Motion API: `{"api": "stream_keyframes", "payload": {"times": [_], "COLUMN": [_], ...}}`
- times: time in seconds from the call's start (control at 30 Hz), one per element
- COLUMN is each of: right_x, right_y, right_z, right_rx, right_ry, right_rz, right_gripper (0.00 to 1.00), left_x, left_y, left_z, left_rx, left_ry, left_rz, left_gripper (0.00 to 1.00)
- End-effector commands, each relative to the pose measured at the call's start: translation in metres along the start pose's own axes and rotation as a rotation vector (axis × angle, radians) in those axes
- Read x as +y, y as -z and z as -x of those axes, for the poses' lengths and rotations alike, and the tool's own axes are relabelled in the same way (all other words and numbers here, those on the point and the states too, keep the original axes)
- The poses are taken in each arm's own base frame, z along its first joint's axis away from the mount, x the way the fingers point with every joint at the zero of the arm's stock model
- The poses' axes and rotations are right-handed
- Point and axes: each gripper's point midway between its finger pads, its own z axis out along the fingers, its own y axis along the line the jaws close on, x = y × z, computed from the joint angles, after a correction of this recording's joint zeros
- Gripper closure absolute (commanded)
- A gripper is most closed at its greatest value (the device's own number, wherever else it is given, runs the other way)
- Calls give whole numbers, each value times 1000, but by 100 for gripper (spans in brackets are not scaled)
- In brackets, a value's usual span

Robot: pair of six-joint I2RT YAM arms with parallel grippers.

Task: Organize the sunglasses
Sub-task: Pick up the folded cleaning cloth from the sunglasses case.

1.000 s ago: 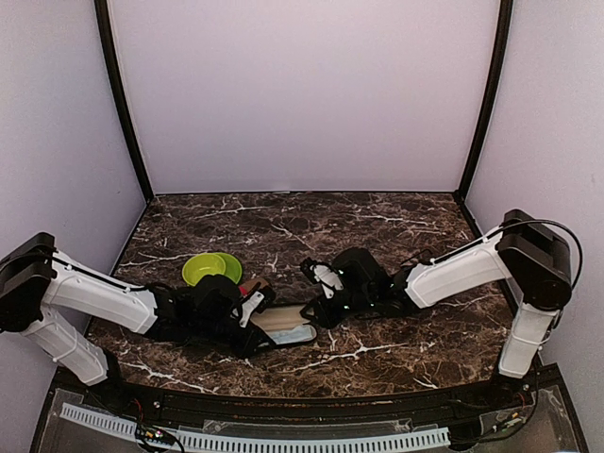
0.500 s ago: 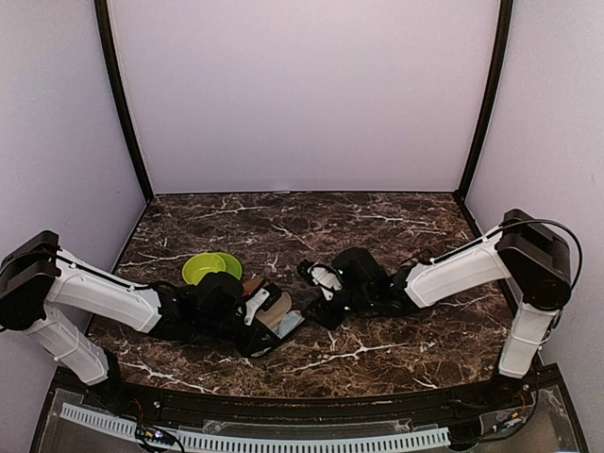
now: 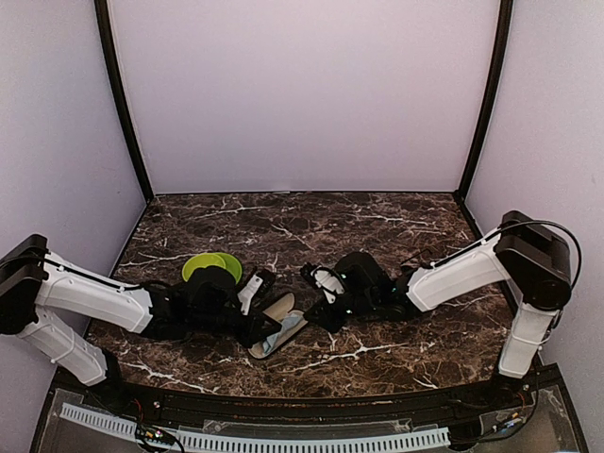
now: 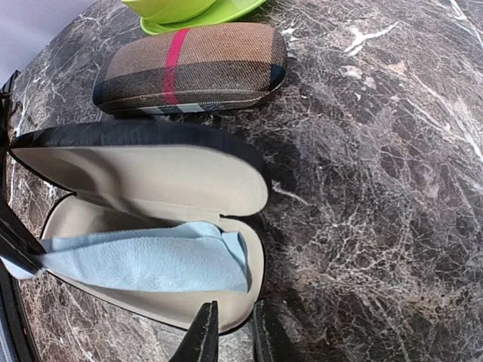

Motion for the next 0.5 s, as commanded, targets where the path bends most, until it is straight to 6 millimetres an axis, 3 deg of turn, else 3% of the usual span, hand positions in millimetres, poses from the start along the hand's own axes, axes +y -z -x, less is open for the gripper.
{"api": "stream_keyframes", "payload": {"times": [0.0, 0.17, 0.3, 0.47], "right_x": [7, 9, 10, 4], "right_y": [-5, -7, -2, 16], "right_z": [-3, -7, 1, 23], "right_rx": [-6, -3, -23, -81], "right_ry": [-17, -29, -54, -101], "right_rz": [13, 4, 8, -18], "right_gripper": [84, 85, 84, 72], "left_x": [-1, -5, -26, -39], "left_y": [11, 11, 12, 24], "left_z": [19, 19, 28, 49], "left_rx": [-104, -106, -102, -143], "left_ry": [25, 32, -21, -76], "left_rz": [4, -24, -115, -134], "left_gripper": [97, 100, 100, 100]}}
